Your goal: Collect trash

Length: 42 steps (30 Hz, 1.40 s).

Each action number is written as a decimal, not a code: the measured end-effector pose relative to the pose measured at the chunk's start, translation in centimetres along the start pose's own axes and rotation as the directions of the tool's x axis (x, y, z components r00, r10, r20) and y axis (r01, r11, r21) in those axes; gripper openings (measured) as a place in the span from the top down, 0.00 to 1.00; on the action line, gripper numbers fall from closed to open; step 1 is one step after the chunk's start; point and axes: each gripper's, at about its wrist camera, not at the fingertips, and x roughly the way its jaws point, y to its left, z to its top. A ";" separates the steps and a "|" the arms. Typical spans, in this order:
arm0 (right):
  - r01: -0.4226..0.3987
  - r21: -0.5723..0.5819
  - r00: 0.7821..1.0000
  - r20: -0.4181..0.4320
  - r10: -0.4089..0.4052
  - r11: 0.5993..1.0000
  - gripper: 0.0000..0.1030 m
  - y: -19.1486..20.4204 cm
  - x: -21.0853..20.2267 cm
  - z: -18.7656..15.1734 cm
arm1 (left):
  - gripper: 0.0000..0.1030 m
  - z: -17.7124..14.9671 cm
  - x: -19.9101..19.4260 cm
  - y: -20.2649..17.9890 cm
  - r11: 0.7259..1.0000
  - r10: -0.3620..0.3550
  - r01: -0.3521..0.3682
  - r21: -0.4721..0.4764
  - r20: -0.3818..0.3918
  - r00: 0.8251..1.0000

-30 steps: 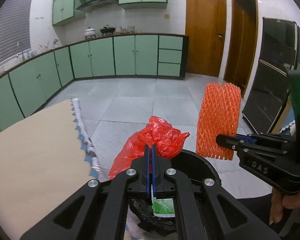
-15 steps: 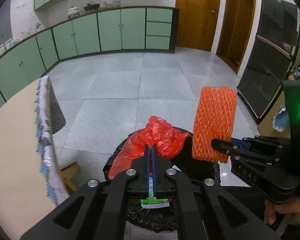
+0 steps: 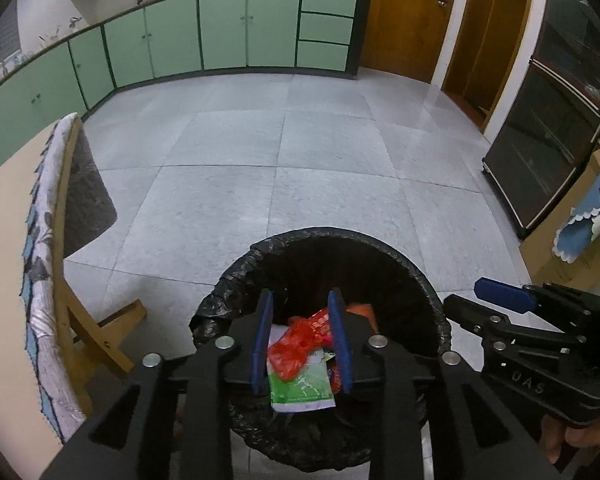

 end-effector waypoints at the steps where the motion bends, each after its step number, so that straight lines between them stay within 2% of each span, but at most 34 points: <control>1: 0.001 -0.002 1.000 0.001 -0.001 1.000 0.60 0.1 -0.1 0.0 | 0.69 -0.2 -0.2 0.1 1.000 0.005 -0.005 -0.002 0.002 1.000; 8: 0.007 -0.013 1.000 0.025 -0.007 1.000 0.59 0.5 -1.2 0.0 | 0.66 -0.5 -1.4 0.2 1.000 0.019 -0.019 -0.003 0.016 1.000; 13: 0.005 -0.029 0.998 0.058 -0.003 1.000 0.53 1.5 -3.3 0.0 | 0.61 -0.4 -4.2 0.3 0.999 0.037 -0.037 -0.010 0.068 0.997; 14: 0.003 -0.033 0.998 0.064 -0.001 0.999 0.52 1.7 -3.9 -0.1 | 0.57 -0.5 -4.9 0.4 0.999 0.042 -0.041 -0.013 0.080 0.996; 17: -0.003 -0.053 0.995 0.102 0.009 0.999 0.43 3.1 -6.3 -0.4 | 0.47 -1.1 -7.5 0.7 0.997 0.080 -0.078 -0.020 0.120 0.989; 20: 0.006 -0.088 0.989 0.147 0.007 0.996 0.30 4.6 -8.9 -0.8 | 0.43 -2.1 -10.3 1.4 0.994 0.106 -0.102 -0.040 0.137 0.985; 22: 0.014 -0.108 0.983 0.182 0.006 0.994 0.25 5.8 -10.9 -1.2 | 0.37 -2.8 -12.4 2.0 0.993 0.115 -0.107 -0.059 0.152 0.982; 25: 0.023 -0.132 0.975 0.223 0.007 0.991 0.20 7.3 -13.5 -1.6 | 0.28 -3.9 -15.7 2.5 0.989 0.142 -0.130 -0.075 0.188 0.972; 27: 0.025 -0.147 0.968 0.249 0.012 0.989 0.14 8.4 -15.1 -2.0 | 0.23 -4.8 -18.3 2.9 0.983 0.178 -0.162 -0.089 0.221 0.959; 32: 0.028 -0.178 0.961 0.276 0.022 0.984 0.12 10.5 -18.4 -2.9 | 0.13 -6.5 -22.8 3.9 0.970 0.229 -0.198 -0.141 0.247 0.942; 39: 0.056 -0.179 0.945 0.326 0.006 0.982 0.07 12.8 -23.4 -4.4 | 0.06 -8.8 -28.3 4.6 0.949 0.280 -0.224 -0.221 0.271 0.921; 42: 0.093 -0.187 0.927 0.376 -0.016 0.978 0.05 13.9 -25.7 -5.3 | 0.06 -9.5 -30.4 4.7 0.941 0.306 -0.243 -0.237 0.279 0.910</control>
